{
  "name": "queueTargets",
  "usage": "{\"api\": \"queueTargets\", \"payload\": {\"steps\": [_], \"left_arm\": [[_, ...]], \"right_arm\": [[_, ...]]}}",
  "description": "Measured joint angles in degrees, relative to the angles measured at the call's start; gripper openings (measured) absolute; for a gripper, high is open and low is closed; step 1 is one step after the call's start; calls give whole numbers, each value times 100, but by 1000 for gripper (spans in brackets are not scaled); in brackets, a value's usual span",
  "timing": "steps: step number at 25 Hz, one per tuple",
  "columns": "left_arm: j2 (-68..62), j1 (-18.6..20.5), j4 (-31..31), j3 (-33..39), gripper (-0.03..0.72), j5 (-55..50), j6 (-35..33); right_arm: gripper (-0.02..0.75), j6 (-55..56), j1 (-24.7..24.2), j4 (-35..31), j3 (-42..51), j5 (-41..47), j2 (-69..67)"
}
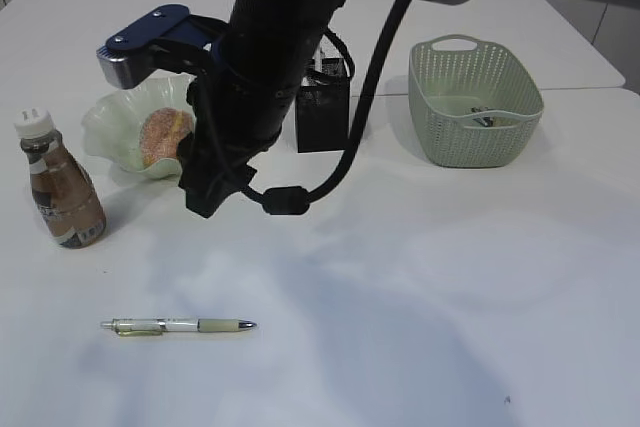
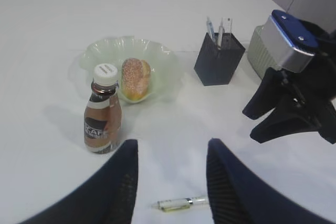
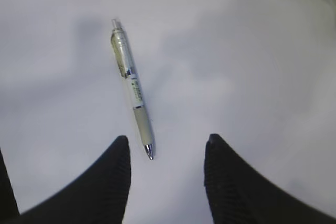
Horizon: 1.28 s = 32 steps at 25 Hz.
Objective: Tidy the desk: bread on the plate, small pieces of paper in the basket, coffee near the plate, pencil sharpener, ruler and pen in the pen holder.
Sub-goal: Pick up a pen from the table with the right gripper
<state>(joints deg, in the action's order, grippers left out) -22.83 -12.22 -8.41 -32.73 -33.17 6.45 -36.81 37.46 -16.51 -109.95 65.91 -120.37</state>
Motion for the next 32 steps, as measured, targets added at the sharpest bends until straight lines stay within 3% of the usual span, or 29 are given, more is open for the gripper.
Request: {"api": "queueTargets", "payload": {"steps": [16, 23, 32], "left_arm": [[0, 0, 0, 0, 302, -663, 0], [0, 0, 11, 0, 302, -838, 0], [0, 0, 53, 0, 302, -851, 0]], "right_arm": [[372, -894, 638, -202, -34, -94, -587], [372, -916, 786, 56, -49, -738, -1043], [371, -916, 823, 441, -92, -942, -1413]]}}
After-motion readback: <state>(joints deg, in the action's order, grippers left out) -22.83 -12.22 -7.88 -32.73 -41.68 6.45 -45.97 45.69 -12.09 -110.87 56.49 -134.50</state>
